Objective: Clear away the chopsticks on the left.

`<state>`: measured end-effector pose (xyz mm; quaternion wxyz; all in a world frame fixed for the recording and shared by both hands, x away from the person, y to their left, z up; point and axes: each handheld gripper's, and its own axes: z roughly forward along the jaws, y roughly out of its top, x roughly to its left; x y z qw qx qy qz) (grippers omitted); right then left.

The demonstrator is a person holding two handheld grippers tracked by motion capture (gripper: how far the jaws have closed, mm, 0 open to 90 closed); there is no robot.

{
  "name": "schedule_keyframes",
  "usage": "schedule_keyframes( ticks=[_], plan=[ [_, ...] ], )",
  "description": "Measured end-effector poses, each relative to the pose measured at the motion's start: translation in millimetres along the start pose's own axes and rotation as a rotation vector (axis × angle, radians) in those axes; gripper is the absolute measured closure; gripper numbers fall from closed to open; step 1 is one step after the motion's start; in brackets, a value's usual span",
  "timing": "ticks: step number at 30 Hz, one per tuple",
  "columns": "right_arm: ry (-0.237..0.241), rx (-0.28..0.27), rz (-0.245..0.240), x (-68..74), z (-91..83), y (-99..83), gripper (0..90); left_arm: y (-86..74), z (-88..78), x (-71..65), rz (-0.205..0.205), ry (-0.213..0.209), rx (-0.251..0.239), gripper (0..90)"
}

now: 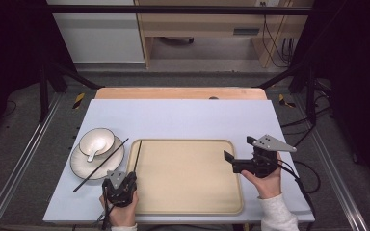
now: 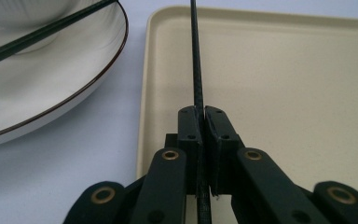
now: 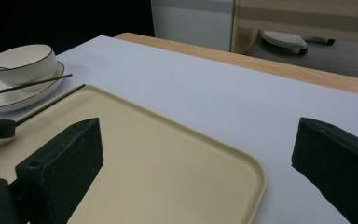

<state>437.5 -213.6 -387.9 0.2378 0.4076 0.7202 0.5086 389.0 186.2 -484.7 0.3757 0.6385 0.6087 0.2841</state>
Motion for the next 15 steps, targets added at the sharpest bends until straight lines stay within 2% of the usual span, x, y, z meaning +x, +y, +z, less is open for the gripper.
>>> schedule_keyframes(
  ticks=[8, 15],
  plan=[
    [0.002, 0.003, -0.003, 0.0, 0.7, -0.3, 2.3, 1.1, 2.7, -0.4, 0.006, -0.003, 0.030, 83.9],
    [0.000, -0.001, -0.001, -0.5, -0.8, 0.4, 2.3, 5.4, -1.9, -1.5, 0.016, -0.014, 0.010, 79.6]
  ],
)
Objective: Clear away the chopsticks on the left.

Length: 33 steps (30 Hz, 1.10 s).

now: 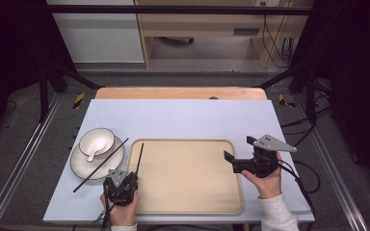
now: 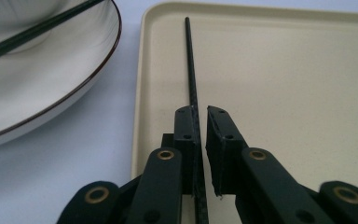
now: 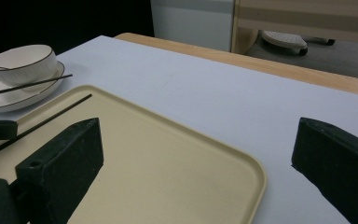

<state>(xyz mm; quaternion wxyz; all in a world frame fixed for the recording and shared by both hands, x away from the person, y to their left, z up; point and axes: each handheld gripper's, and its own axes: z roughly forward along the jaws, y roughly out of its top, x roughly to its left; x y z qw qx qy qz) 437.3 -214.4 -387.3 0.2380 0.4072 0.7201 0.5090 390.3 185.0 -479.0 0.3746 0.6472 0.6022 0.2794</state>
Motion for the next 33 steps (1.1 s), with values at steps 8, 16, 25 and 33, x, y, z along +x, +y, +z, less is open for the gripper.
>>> schedule_keyframes(
  ticks=[8, 16, 25, 33],
  plan=[
    [0.000, -0.014, 0.008, -1.2, -4.3, 1.7, 2.2, 26.2, -15.2, 0.3, 0.064, -0.111, -0.058, 66.4],
    [-0.002, -0.033, 0.015, -3.4, -9.0, 3.0, 2.2, 46.4, -23.7, 7.9, 0.159, -0.268, -0.044, 41.9],
    [-0.004, -0.037, 0.019, -5.9, -9.9, 2.3, 2.6, 57.2, -27.0, 36.6, 0.272, -0.355, -0.038, 31.4],
    [-0.009, -0.029, 0.017, -5.9, -7.5, 1.1, 3.1, 51.8, -26.9, 58.7, 0.297, -0.387, -0.017, 28.1]
  ],
)
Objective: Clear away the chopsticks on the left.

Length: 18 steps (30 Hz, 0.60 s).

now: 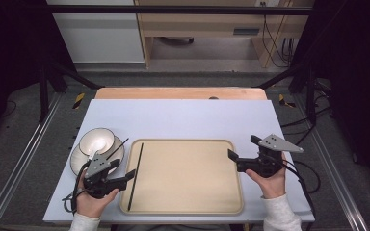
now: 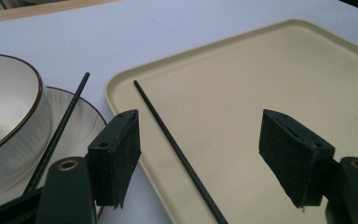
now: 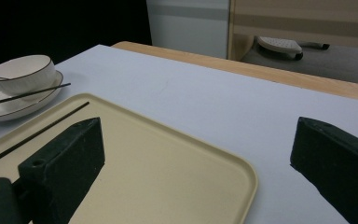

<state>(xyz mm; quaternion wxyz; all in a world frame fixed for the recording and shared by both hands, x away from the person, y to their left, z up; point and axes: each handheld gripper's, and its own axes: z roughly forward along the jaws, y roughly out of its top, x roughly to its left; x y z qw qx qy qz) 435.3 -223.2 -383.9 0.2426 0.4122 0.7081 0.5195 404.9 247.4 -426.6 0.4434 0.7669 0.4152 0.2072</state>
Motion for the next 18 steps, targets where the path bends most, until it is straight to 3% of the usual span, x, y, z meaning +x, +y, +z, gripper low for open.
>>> schedule_keyframes(
  ticks=[5, 10, 18],
  plan=[
    [0.012, 0.004, 0.000, -0.8, 2.1, -1.8, 3.0, -10.7, -3.1, 11.0, 0.014, 0.010, 0.025, 26.6],
    [0.013, 0.012, 0.009, -1.0, 3.8, -3.5, 3.0, -18.7, -8.0, 20.3, 0.001, 0.014, 0.027, 26.2],
    [0.007, 0.024, 0.005, -0.6, 6.8, -4.7, 2.9, -27.7, -17.4, 40.6, -0.012, 0.072, 0.055, 26.8]
  ],
)
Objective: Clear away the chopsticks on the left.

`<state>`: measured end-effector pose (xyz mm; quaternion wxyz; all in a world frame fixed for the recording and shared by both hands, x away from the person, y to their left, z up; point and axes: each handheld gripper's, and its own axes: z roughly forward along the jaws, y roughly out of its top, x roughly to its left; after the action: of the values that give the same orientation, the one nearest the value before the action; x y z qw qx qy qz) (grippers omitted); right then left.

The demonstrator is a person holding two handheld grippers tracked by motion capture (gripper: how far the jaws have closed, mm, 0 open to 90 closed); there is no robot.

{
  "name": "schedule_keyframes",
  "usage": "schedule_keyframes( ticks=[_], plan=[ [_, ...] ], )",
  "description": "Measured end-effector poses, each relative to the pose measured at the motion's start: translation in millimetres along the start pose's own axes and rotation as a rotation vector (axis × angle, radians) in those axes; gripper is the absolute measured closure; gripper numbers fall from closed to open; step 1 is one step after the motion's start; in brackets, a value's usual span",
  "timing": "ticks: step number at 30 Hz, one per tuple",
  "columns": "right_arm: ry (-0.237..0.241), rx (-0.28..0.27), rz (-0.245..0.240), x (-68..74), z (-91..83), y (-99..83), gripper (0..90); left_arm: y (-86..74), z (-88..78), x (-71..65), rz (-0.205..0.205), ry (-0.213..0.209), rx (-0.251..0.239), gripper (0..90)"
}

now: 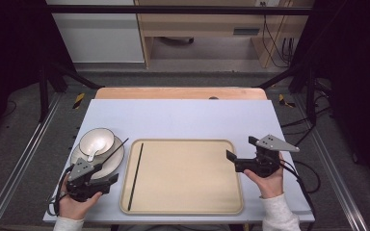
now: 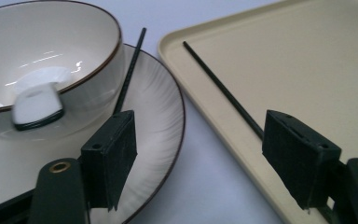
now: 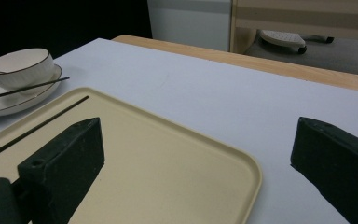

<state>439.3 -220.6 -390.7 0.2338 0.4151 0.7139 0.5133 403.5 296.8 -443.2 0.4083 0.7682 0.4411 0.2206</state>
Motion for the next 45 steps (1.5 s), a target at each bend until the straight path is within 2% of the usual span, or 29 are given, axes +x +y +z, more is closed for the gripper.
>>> schedule_keyframes(
  ticks=[2, 3, 5, 7, 13, 18, 20, 21, 23, 27, 31, 32, 45],
  plan=[
    [0.000, 0.000, 0.000, 0.1, 0.0, 0.0, 2.9, -0.8, -0.4, 2.0, 0.001, 0.008, 0.003, 27.4],
    [-0.002, 0.000, 0.000, 0.2, -0.3, 0.1, 2.9, -2.6, -1.0, 6.1, 0.002, 0.034, 0.015, 28.1],
    [-0.002, -0.002, -0.001, 0.1, -0.3, 0.2, 2.9, -3.5, -1.1, 8.5, -0.006, 0.036, 0.018, 30.0],
    [-0.002, -0.004, 0.003, 0.3, -0.4, 0.4, 2.9, -5.8, -2.1, 17.0, -0.023, 0.053, 0.015, 32.1],
    [-0.005, -0.001, 0.000, 0.3, 0.1, 0.5, 2.9, -8.0, 1.7, 27.8, -0.017, 0.079, 0.027, 39.5],
    [-0.004, 0.004, 0.000, 2.3, 1.4, 0.7, 3.0, -7.8, 4.1, 35.2, -0.010, 0.081, 0.042, 47.6],
    [-0.002, 0.005, -0.004, 2.2, 1.9, 0.3, 3.0, -7.6, 6.2, 38.0, -0.020, 0.079, 0.040, 51.0],
    [-0.004, 0.008, -0.003, 2.4, 2.5, 0.1, 3.0, -7.1, 7.0, 39.8, -0.010, 0.079, 0.053, 51.0],
    [-0.001, 0.015, -0.007, 2.8, 4.0, -0.6, 3.0, -6.5, 9.4, 40.2, -0.015, 0.074, 0.053, 56.4],
    [-0.002, 0.014, -0.008, 2.7, 4.0, -0.5, 3.0, -4.7, 15.9, 39.8, 0.015, 0.083, 0.082, 61.9],
    [-0.001, 0.008, -0.006, 2.6, 3.4, -0.1, 3.0, -4.8, 18.1, 39.9, 0.028, 0.091, 0.097, 67.2],
    [-0.001, 0.009, -0.007, 2.5, 3.3, -0.1, 3.0, -5.0, 18.8, 39.4, 0.019, 0.092, 0.094, 68.6],
    [0.000, 0.022, -0.008, 3.3, 6.3, -1.4, 3.0, -4.4, 21.7, 38.5, 0.028, 0.083, 0.122, 81.7]
  ],
)
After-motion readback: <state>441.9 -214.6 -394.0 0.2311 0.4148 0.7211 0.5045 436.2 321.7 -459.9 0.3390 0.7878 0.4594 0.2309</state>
